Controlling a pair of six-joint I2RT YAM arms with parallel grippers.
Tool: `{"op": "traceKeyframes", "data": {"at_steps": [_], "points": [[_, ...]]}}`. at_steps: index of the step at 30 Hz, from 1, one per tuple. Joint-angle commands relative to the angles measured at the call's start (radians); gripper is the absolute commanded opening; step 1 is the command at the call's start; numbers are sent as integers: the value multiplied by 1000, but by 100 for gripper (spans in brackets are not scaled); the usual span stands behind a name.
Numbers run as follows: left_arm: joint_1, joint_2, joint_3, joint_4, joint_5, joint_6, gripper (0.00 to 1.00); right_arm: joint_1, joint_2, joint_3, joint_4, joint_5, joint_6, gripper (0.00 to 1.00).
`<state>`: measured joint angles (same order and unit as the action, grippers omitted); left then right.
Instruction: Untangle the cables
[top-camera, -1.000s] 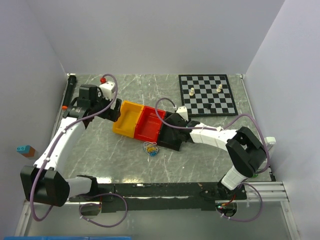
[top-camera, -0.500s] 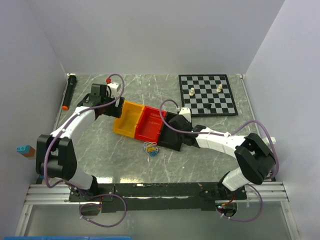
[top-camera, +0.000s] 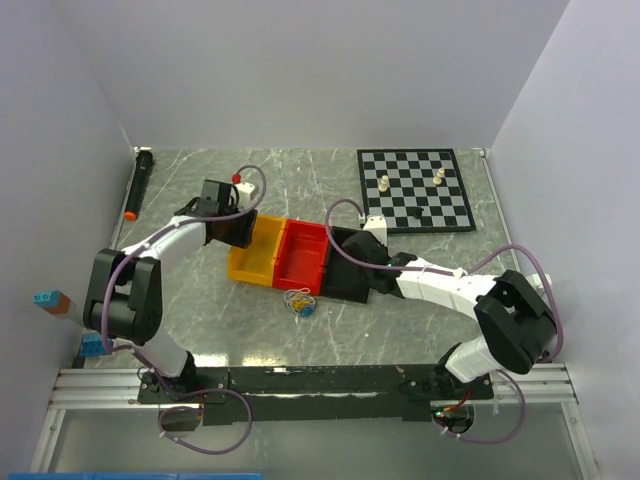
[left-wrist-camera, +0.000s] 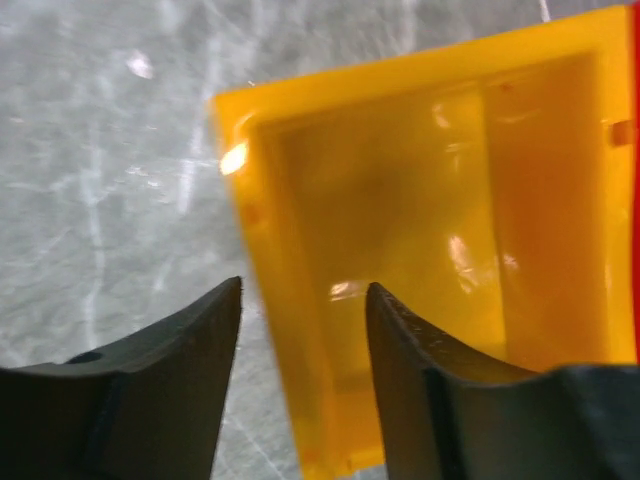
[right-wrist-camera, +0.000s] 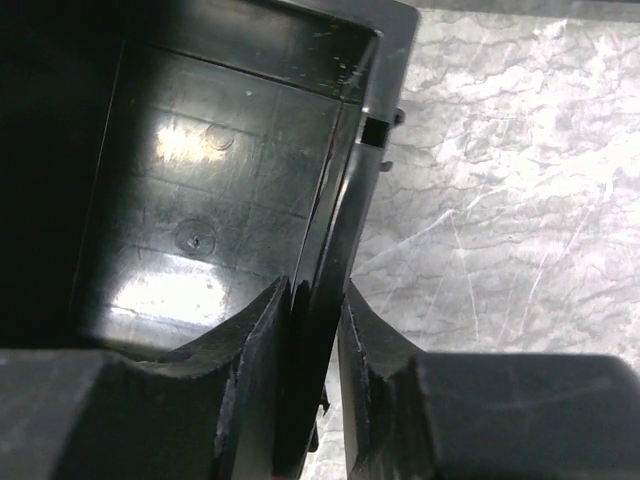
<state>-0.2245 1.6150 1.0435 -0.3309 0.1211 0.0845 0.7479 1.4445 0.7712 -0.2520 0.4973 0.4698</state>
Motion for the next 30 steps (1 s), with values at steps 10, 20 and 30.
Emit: {"op": "traceKeyframes", "data": {"at_steps": [10, 20, 30], "points": [[-15, -220, -212, 36, -11, 32, 47, -2, 34, 105, 26, -63, -51, 28], [-15, -271, -266, 32, -1, 24, 72, -4, 100, 151, 17, -66, -40, 30], [-16, -290, -197, -34, 45, 24, 89, -59, 168, 195, 30, -80, -63, 46]]}}
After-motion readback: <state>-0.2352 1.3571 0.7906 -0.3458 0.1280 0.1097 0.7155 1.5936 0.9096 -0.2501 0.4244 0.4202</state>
